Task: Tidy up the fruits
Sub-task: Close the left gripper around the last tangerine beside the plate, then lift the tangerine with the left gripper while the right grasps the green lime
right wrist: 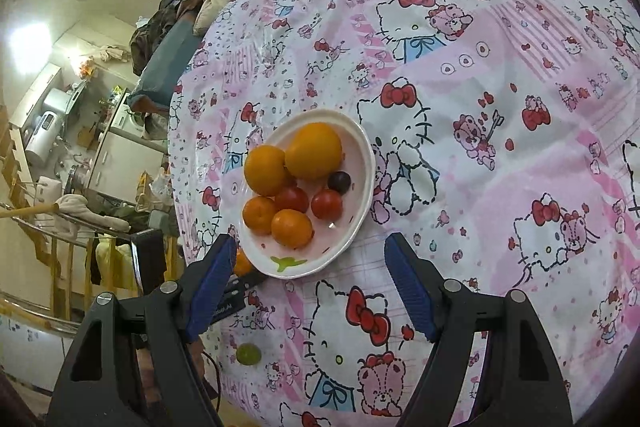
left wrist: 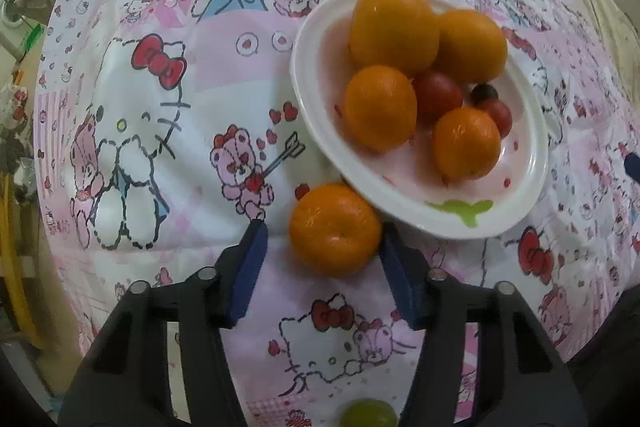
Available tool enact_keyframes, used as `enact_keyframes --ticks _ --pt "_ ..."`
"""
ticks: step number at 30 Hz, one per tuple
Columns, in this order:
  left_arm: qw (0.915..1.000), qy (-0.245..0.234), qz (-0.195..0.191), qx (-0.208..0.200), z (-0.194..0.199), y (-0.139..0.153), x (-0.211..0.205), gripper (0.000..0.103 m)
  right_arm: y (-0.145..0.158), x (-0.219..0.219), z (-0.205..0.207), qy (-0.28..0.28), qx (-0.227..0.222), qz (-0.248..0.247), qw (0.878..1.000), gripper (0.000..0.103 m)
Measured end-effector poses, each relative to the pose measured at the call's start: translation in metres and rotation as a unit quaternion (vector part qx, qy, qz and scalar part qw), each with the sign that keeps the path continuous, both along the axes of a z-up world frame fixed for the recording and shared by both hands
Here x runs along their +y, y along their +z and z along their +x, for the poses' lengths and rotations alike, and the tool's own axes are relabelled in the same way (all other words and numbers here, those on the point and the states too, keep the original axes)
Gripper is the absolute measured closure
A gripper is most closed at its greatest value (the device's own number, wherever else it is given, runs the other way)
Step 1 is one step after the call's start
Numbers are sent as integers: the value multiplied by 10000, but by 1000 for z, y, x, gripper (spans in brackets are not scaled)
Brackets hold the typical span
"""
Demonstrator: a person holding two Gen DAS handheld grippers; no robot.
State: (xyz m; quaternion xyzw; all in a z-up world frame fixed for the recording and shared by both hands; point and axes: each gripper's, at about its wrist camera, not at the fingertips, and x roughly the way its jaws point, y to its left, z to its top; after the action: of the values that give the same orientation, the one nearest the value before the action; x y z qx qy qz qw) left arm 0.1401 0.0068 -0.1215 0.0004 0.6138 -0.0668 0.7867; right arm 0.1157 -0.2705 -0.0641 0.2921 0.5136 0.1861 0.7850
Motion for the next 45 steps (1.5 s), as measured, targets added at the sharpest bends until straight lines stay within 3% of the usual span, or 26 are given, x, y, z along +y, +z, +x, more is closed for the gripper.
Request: enact_keyframes --ticks 11,20,25,31,37,45 --pt "9998 156 -92 -81 -12 16 2 66 2 1 -1 34 -46 -149 9999 24" --pt "9975 291 -219 -613 -46 79 20 66 4 12 -3 190 -109 -331 9992 24" --pt "9967 430 -289 -621 -57 100 30 66 5 22 -10 378 -185 -427 9982 24" --pt "9959 684 -338 -483 -70 94 41 66 1 38 -19 685 -194 -556 9959 24" --pt "9935 885 -310 -641 -69 93 50 66 -10 58 -29 1019 -156 -683 9923 24" --pt "9910 1197 -393 -452 -67 83 70 66 -38 106 -41 1990 29 -607 9781 24"
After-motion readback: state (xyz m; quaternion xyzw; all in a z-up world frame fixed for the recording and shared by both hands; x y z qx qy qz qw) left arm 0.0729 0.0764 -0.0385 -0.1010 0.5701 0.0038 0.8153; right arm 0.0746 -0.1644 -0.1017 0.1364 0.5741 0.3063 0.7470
